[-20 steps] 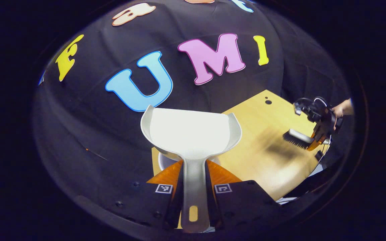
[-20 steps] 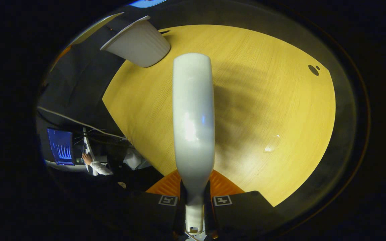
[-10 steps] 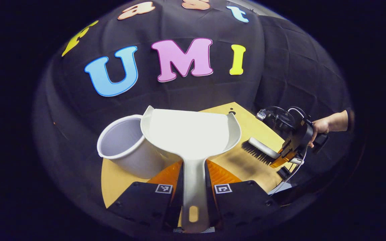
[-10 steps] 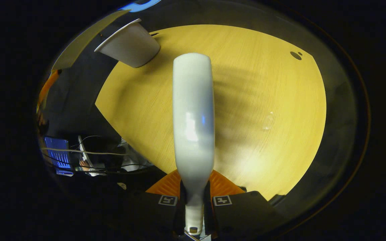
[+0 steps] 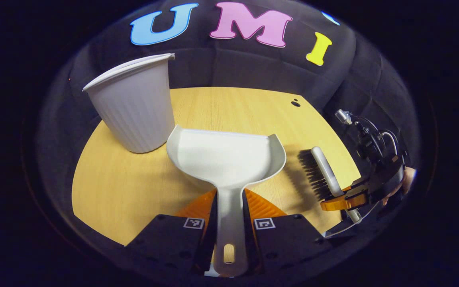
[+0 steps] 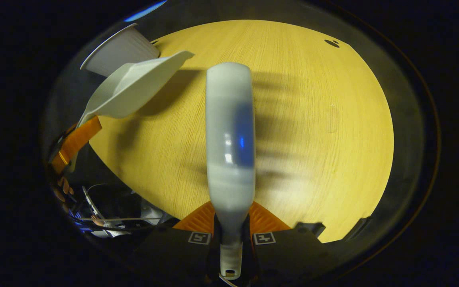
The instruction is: Pick up the small broom and dustpan from the desktop, sweep the trash into the dustpan with the broom, and then empty the trash into the garbage bin.
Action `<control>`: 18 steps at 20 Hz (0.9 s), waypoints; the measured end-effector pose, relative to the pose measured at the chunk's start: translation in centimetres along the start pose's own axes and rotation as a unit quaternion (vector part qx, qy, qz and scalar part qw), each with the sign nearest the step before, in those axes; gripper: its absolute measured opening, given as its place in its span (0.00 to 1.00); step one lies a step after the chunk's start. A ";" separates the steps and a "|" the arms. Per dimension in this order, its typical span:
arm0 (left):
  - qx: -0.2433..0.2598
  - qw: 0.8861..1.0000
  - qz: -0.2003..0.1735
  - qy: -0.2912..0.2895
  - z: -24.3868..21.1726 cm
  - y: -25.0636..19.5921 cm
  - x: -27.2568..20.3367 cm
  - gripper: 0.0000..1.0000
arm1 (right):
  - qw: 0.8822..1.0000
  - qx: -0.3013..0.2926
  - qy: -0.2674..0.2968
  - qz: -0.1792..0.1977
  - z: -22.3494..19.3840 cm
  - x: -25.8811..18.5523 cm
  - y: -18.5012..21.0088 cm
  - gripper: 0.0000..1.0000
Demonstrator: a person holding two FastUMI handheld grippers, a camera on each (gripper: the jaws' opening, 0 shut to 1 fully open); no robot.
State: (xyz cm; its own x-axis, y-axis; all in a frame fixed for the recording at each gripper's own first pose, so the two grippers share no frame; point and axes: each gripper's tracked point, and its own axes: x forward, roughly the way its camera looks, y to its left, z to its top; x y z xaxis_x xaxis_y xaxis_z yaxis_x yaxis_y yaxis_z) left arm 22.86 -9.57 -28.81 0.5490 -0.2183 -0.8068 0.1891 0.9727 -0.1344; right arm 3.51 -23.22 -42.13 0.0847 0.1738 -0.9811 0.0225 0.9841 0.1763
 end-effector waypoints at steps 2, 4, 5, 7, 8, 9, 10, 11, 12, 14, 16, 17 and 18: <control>-0.015 1.000 -0.001 0.018 -1.3 0.8 0.5 0.29 | 1.000 0.012 0.008 -0.010 0.9 1.0 0.2 0.25; -0.025 0.999 0.004 0.029 -2.1 1.1 1.0 0.29 | 0.999 0.023 0.021 -0.020 1.7 1.9 0.2 0.24; -0.025 0.999 0.011 0.034 -2.3 1.0 1.3 0.29 | 0.999 0.032 0.028 -0.024 2.0 2.3 0.1 0.25; -0.017 0.999 0.017 0.033 -2.5 1.1 1.7 0.29 | 0.998 0.046 0.044 -0.029 2.6 3.1 0.1 0.24; -0.018 0.999 0.017 0.034 -2.6 1.0 1.6 0.29 | 0.997 0.056 0.051 -0.031 2.8 3.4 0.2 0.25; -0.027 0.999 0.018 0.039 -2.9 1.1 1.7 0.29 | 0.996 0.067 0.056 -0.027 3.1 3.7 0.5 0.25; -0.035 0.998 0.017 0.047 -3.1 1.1 1.7 0.29 | 0.995 0.080 0.058 -0.023 3.6 3.7 0.6 0.24; -0.041 0.997 0.017 0.058 -3.5 1.0 1.8 0.29 | 0.994 0.091 0.058 -0.021 4.2 3.7 0.8 0.28; -0.045 0.996 0.018 0.069 -3.8 1.0 1.8 0.30 | 0.993 0.097 0.058 -0.022 4.5 3.8 0.8 0.25; -0.048 0.994 0.020 0.093 -4.7 1.1 2.0 0.31 | 0.994 0.088 0.060 -0.029 4.4 4.3 0.5 0.25; -0.054 0.992 0.021 0.109 -4.8 1.2 2.3 0.30 | 0.994 0.086 0.066 -0.028 4.2 4.5 0.5 0.24; -0.056 0.991 0.020 0.117 -5.2 1.0 2.2 0.30 | 0.993 0.096 0.069 -0.026 4.3 4.6 0.7 0.25; -0.057 0.990 0.018 0.124 -5.3 0.9 2.2 0.30 | 0.992 0.104 0.073 -0.024 4.4 4.5 1.0 0.24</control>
State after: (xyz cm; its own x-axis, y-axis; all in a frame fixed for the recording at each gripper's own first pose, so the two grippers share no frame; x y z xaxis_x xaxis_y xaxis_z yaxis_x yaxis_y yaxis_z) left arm 19.90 -8.74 -33.74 0.3335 -0.1701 -0.9273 0.0713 0.9853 -0.1551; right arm 8.33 -21.65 -46.07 -0.0656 0.1453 -0.9872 0.2286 0.9652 0.1269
